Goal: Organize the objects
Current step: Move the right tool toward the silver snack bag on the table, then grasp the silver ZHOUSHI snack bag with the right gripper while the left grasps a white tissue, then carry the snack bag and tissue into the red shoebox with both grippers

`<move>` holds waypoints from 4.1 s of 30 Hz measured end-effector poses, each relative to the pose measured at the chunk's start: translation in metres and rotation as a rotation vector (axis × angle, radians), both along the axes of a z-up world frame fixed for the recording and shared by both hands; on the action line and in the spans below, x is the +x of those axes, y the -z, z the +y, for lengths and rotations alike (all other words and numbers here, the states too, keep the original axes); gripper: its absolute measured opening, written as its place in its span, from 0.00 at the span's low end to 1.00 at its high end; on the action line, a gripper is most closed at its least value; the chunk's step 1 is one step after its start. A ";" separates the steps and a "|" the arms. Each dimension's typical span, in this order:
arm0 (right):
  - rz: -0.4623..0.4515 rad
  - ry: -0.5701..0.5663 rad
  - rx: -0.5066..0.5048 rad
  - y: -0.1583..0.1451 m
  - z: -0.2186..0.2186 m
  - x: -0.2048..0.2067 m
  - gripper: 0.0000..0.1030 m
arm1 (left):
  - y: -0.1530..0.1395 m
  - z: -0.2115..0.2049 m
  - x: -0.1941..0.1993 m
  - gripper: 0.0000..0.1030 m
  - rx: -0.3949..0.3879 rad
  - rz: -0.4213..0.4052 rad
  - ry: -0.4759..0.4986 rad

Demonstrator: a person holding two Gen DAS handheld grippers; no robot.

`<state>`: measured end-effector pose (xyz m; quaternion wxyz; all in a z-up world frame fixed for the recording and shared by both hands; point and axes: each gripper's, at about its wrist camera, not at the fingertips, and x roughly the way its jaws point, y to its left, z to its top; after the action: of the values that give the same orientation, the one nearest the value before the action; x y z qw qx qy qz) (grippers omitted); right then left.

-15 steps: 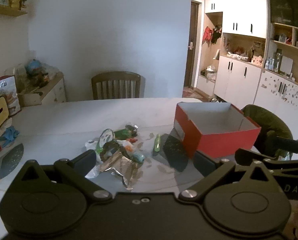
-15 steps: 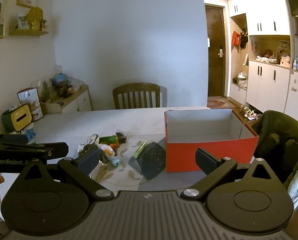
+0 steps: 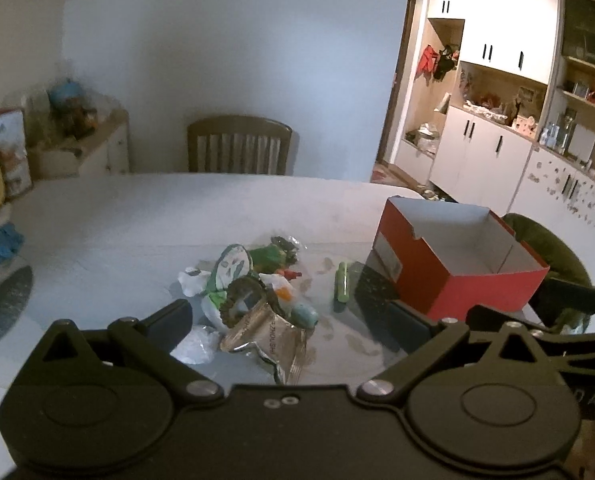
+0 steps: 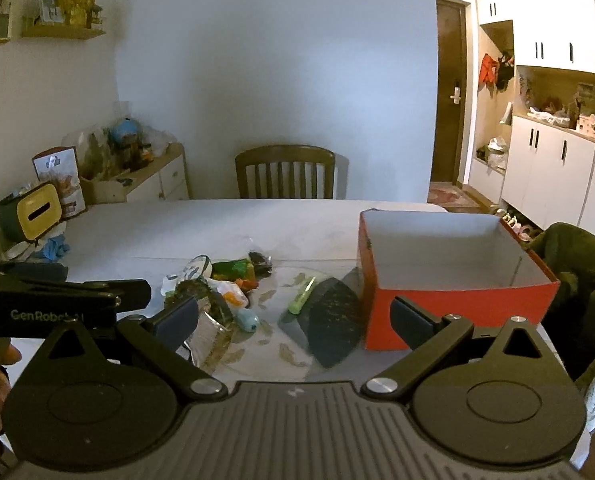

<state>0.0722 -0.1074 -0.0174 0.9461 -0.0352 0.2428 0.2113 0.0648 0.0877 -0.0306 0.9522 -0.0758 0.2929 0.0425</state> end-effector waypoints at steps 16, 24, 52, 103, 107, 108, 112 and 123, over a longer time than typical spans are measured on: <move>0.061 -0.262 -0.141 0.039 0.096 0.060 1.00 | 0.069 0.089 0.064 0.99 0.010 0.165 0.004; 0.119 -0.353 -0.267 0.081 0.128 0.074 0.99 | 0.101 0.118 0.081 0.94 0.008 0.241 0.002; 0.226 -0.377 -0.383 0.125 0.169 0.099 0.50 | 0.124 0.117 0.099 0.48 -0.161 0.295 0.098; 0.277 -0.008 -0.093 -0.011 -0.043 0.196 0.49 | -0.025 -0.053 0.192 0.32 -0.112 0.178 0.227; 0.281 0.002 -0.096 -0.008 -0.073 0.219 0.49 | -0.026 -0.089 0.215 0.32 -0.091 0.189 0.247; 0.280 0.005 -0.099 -0.007 -0.080 0.224 0.49 | -0.026 -0.098 0.221 0.32 -0.084 0.191 0.253; 0.283 0.027 -0.103 -0.002 -0.108 0.246 0.49 | -0.024 -0.134 0.245 0.32 -0.068 0.206 0.285; 0.322 0.041 -0.150 0.023 -0.151 0.298 0.49 | 0.005 -0.207 0.309 0.32 -0.017 0.266 0.336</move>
<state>0.3699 -0.2583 -0.0407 0.8939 -0.0666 0.4068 0.1763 0.3738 -0.1192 -0.0355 0.8983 -0.0277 0.4247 -0.1097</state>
